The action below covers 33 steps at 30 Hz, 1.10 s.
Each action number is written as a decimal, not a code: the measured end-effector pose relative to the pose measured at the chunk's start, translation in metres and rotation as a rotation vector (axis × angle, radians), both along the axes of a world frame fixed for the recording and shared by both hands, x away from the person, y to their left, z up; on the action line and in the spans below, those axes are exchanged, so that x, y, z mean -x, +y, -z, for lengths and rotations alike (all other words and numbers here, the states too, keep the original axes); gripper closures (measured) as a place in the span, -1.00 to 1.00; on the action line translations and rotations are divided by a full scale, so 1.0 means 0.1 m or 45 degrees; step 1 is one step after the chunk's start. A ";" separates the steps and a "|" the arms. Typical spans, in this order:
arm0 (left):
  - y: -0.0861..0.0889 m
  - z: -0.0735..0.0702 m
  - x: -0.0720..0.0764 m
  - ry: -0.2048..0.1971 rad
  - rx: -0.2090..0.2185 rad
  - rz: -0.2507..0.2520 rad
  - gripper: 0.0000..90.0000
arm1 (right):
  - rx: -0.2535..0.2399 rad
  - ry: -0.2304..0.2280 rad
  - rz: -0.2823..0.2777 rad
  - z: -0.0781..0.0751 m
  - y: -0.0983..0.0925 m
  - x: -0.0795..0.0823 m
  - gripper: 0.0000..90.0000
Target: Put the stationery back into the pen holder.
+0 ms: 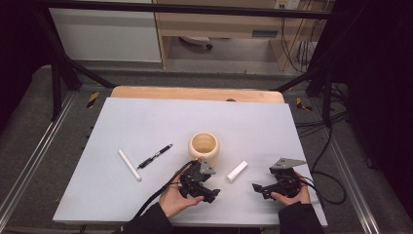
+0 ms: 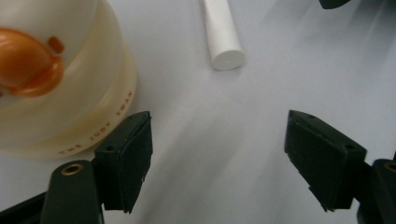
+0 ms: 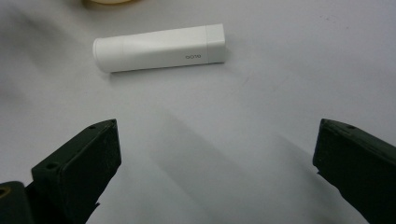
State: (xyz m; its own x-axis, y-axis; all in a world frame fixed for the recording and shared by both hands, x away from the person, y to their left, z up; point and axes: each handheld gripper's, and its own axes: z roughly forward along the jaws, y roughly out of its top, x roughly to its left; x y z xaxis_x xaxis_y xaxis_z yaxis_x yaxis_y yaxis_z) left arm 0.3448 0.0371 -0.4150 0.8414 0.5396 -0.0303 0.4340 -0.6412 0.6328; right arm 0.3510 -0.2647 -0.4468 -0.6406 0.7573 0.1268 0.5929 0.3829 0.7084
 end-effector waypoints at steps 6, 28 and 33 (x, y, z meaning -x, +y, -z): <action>-0.15 0.03 -0.02 0.015 0.024 -0.004 -0.23 | 0.000 0.000 -0.003 0.00 0.00 0.00 -0.97; -0.67 0.09 -0.30 0.018 0.013 -0.039 0.31 | 0.021 0.009 -0.024 0.01 0.00 0.01 -0.97; -0.70 0.14 -0.32 0.026 -0.032 -0.034 0.40 | 0.019 0.010 -0.025 0.01 0.00 0.01 -0.97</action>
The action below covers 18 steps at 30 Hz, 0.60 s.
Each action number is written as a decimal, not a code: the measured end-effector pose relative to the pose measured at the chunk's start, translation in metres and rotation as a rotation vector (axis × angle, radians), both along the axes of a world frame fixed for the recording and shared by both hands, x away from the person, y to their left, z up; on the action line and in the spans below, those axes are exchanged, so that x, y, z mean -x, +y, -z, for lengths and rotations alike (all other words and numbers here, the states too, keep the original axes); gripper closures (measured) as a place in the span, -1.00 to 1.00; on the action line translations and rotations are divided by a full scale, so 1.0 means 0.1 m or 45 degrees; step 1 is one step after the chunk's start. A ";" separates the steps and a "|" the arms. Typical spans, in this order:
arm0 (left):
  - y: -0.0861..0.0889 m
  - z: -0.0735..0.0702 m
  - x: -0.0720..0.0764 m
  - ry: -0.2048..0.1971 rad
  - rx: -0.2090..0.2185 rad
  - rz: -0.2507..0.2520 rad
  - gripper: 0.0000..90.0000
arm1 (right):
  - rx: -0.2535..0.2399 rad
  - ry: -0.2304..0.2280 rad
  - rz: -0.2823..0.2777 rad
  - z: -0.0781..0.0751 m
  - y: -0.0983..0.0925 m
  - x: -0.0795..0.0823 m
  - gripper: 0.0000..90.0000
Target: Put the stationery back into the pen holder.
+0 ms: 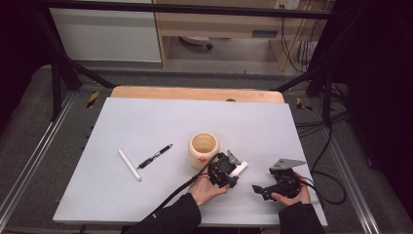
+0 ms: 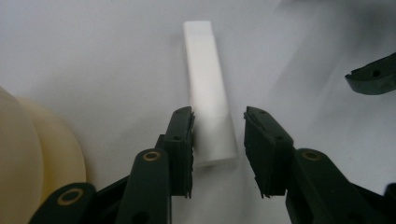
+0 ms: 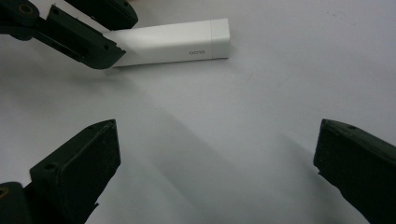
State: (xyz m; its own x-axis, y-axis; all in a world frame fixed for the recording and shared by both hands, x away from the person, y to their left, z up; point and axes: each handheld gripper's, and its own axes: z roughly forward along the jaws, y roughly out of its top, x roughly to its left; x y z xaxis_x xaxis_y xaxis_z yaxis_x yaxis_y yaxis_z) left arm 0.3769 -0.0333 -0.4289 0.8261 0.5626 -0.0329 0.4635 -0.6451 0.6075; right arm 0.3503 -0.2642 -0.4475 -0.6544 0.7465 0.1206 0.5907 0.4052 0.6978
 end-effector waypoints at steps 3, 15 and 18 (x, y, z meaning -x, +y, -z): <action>-0.01 0.02 -0.01 -0.002 -0.020 0.002 0.41 | 0.000 0.001 -0.001 0.00 0.00 0.00 -0.97; -0.03 0.07 -0.04 0.036 -0.045 -0.004 0.45 | -0.002 0.001 -0.002 0.00 0.00 0.00 -0.97; -0.04 0.06 -0.04 0.037 -0.055 -0.005 0.48 | -0.003 0.000 -0.001 0.00 0.00 0.00 -0.97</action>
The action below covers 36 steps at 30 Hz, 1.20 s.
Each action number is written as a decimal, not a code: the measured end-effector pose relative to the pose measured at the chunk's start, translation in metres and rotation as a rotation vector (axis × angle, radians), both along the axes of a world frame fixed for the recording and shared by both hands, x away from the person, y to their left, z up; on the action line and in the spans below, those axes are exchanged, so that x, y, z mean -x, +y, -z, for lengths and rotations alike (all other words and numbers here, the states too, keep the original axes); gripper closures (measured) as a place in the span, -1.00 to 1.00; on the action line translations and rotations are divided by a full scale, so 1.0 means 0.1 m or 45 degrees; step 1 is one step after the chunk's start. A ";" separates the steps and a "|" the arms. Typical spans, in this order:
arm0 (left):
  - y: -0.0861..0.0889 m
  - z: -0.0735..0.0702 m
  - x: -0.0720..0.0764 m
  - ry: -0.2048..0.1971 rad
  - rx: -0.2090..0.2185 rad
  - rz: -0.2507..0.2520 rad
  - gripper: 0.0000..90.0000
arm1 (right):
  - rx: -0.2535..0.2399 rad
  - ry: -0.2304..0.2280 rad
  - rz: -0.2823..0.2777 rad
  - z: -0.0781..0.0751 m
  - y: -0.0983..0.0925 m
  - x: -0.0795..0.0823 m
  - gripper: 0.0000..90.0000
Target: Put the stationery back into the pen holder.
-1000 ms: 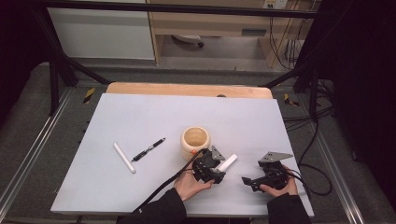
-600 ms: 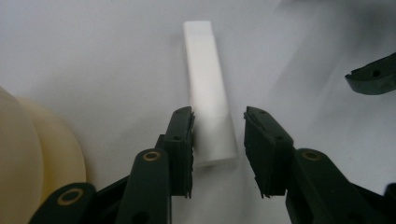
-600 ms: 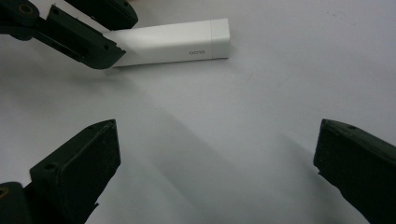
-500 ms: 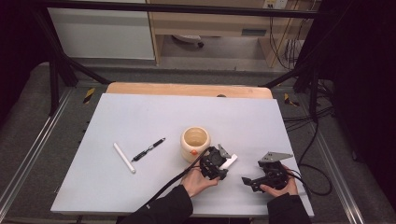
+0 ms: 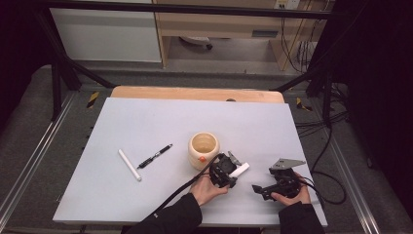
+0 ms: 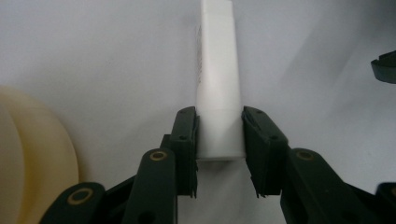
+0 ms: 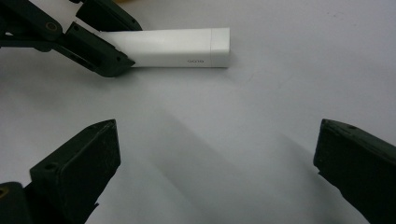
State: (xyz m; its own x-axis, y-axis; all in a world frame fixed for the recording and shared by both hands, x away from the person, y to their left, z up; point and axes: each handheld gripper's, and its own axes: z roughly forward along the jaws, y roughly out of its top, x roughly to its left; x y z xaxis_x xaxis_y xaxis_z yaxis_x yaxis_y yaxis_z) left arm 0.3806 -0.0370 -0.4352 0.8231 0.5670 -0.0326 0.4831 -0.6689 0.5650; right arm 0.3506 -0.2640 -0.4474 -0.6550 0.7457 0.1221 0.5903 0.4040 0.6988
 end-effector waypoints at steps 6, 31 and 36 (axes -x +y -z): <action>0.02 -0.01 -0.01 0.018 -0.007 0.014 0.49 | -0.002 -0.001 -0.003 0.00 0.00 0.00 -0.97; 0.52 -0.25 0.10 0.054 0.036 0.090 0.49 | 0.015 -0.086 -0.099 -0.13 0.14 0.06 -0.98; 0.69 -0.27 0.14 0.067 0.030 0.110 0.49 | 0.064 -0.117 -0.145 -0.16 0.25 0.07 -0.97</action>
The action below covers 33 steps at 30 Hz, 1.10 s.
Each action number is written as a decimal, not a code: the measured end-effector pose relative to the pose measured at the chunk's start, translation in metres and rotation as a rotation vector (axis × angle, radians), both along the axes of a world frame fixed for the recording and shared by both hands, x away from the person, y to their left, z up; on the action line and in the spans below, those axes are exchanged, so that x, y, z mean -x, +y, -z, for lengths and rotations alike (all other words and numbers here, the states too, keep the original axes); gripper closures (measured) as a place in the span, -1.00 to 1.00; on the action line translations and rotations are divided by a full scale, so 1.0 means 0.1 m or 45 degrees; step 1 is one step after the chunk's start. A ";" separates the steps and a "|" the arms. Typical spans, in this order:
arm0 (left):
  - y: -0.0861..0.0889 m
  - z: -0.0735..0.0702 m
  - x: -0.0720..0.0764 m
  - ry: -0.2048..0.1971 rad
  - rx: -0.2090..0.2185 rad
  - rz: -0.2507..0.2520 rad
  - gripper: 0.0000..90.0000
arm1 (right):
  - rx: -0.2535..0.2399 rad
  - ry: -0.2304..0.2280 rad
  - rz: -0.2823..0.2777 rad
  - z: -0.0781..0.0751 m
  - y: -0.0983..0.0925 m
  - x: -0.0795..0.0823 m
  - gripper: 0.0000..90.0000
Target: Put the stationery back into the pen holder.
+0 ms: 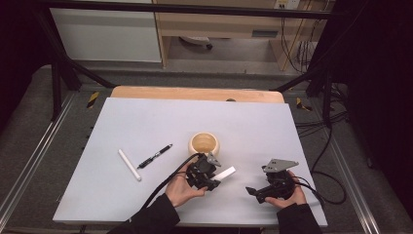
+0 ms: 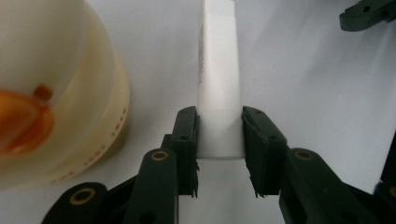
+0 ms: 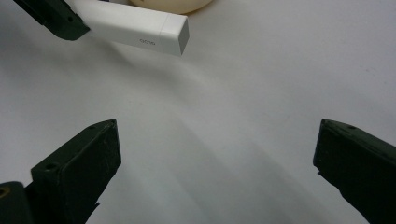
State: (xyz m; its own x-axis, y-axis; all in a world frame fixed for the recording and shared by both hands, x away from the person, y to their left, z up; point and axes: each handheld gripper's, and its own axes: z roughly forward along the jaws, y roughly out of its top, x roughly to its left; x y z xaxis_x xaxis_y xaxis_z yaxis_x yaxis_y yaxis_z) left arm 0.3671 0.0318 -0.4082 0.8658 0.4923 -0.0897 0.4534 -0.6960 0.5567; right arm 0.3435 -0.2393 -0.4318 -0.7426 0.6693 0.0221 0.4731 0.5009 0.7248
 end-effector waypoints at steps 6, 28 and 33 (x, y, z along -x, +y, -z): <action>0.16 -0.01 0.02 0.019 -0.023 0.030 0.49 | 0.067 -0.054 -0.078 -0.04 0.18 0.03 -0.95; 0.48 -0.04 0.02 0.076 -0.039 0.035 0.49 | 0.282 -0.241 -0.303 -0.18 0.76 0.06 -0.90; 0.50 -0.06 0.01 0.076 -0.043 0.038 0.49 | 0.331 -0.285 -0.352 -0.21 0.87 0.08 -0.88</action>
State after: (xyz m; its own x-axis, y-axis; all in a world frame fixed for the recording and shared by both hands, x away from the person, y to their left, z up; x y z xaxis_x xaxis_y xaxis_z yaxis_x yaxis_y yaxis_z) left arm 0.3659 0.0817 -0.4023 0.8736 0.4702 -0.1256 0.4642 -0.7277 0.5048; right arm 0.3356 -0.1527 -0.4112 -0.8619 0.4070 -0.3024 0.1416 0.7659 0.6272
